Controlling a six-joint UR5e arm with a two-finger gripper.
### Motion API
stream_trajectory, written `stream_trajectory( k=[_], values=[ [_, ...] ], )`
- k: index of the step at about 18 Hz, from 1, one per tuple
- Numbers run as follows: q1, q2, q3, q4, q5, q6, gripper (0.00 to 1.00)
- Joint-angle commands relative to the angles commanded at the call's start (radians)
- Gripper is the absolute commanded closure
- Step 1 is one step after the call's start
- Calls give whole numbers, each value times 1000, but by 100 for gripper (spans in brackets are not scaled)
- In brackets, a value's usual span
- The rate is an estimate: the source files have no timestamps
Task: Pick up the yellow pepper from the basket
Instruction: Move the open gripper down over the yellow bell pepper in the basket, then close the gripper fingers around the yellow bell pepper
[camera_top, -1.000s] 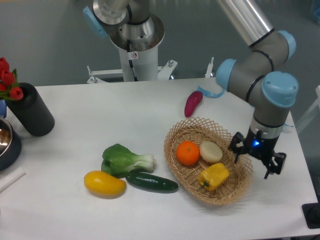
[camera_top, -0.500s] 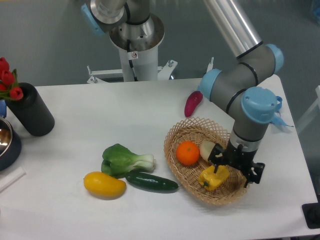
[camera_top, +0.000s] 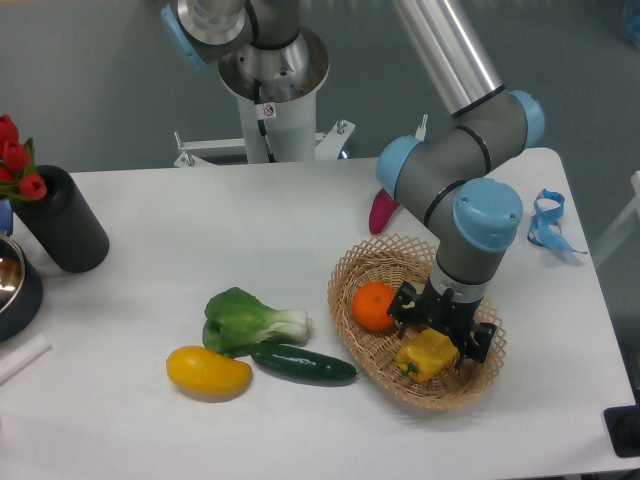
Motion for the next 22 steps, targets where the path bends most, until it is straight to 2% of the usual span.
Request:
stream_trajectory(
  k=[4,15,18,19,20,22],
  values=[
    [0,-26,18,6,11,0,0],
    [-15,-51,15,11,35,-3,0],
    [-25,-57,15,14,75,0,1],
    [-31,-57,17,14,86,3,6],
    [-32,-55,17,14,87,5,18],
    [-32,-48,18,8,89,3,57]
  ],
)
